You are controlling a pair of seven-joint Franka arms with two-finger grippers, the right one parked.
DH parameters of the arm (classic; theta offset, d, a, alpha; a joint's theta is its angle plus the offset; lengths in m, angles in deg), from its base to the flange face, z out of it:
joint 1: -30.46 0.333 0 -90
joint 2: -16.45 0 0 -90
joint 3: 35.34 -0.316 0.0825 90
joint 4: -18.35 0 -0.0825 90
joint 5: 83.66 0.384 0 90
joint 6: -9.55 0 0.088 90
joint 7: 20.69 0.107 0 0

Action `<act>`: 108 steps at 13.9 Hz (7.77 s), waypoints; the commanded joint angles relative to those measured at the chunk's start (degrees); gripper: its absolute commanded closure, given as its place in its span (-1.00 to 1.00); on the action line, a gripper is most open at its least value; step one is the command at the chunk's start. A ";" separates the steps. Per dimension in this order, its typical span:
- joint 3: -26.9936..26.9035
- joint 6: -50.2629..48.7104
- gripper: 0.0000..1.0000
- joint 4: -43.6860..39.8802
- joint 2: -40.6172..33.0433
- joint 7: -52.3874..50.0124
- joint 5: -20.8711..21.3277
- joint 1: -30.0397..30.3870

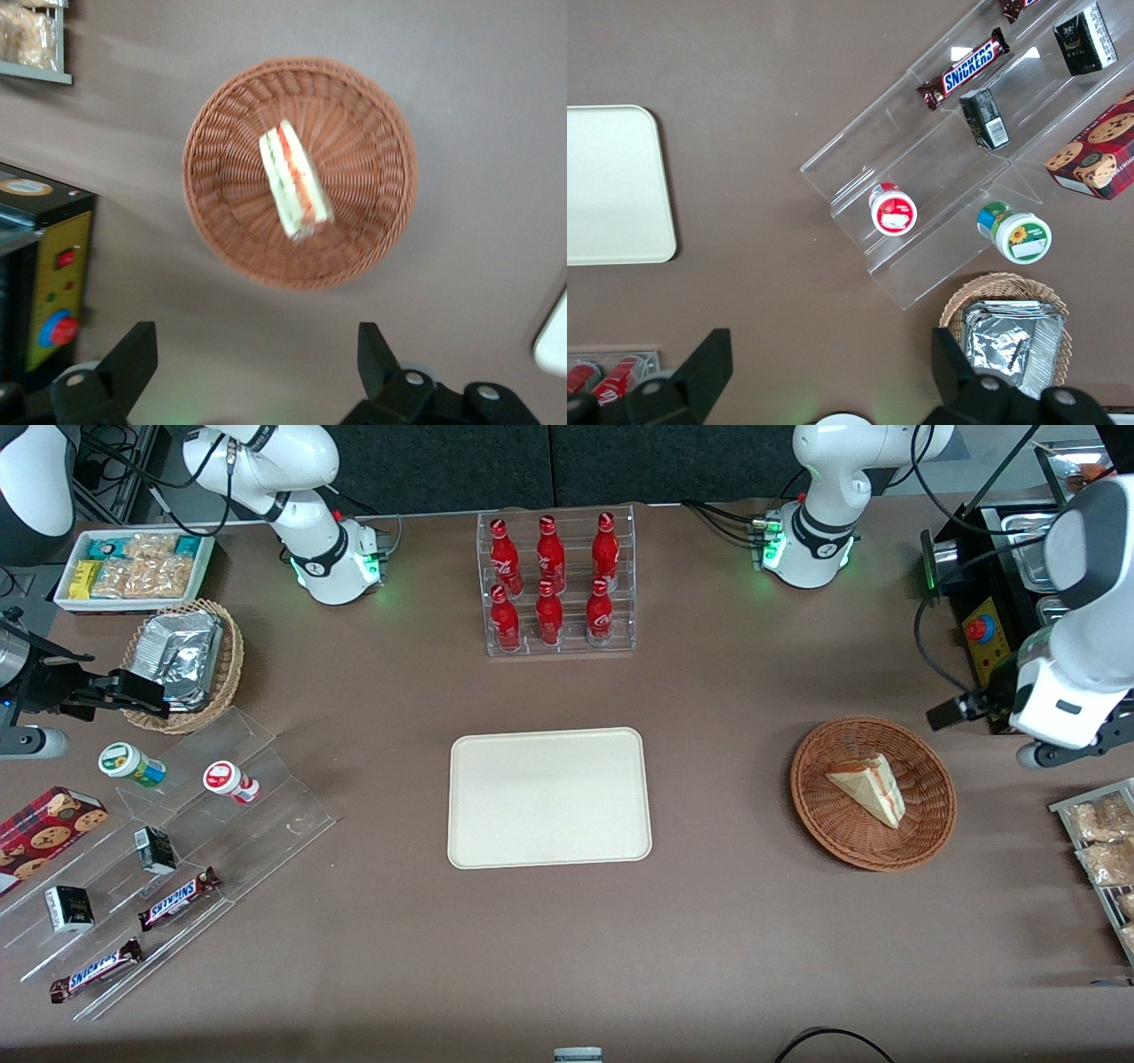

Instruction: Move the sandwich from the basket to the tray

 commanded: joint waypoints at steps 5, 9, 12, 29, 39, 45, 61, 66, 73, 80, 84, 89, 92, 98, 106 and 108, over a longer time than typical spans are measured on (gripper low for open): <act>0.37 22.15 -0.99 18.27 -2.91 -16.03 -0.76 -0.33; 0.37 32.63 -0.99 24.43 -2.21 -23.76 -0.67 -0.42; 0.37 39.63 -0.99 29.86 -2.29 -25.26 -0.76 -0.16; 0.37 58.04 -0.57 34.11 7.64 -29.22 -0.49 -0.42; 0.19 47.00 0.61 32.18 2.47 -23.26 -0.40 -0.07; 3.87 17.92 0.58 15.07 -0.62 -20.35 -0.14 -0.86; 29.46 4.96 0.57 -14.47 20.53 -23.33 0.03 -9.54; 29.02 13.38 0.58 -17.92 28.55 -28.78 6.44 -17.27; 28.93 25.77 0.57 -17.48 37.43 -37.83 17.69 -20.37; 28.84 32.46 0.56 -15.64 40.95 -41.96 24.64 -20.37; 28.76 32.64 0.38 -15.64 41.74 -42.32 25.96 -20.28; 28.76 32.38 -0.59 -15.11 41.83 -42.14 25.88 -20.28; 28.84 30.72 -0.98 -15.37 40.87 -42.32 25.79 -20.19; 29.02 18.86 -0.98 -16.07 29.81 -45.82 21.59 -19.49; 29.11 1.36 -0.99 -17.92 14.69 -44.69 14.81 -11.67; 29.11 -2.23 -0.99 -17.92 12.31 -41.28 13.84 -9.48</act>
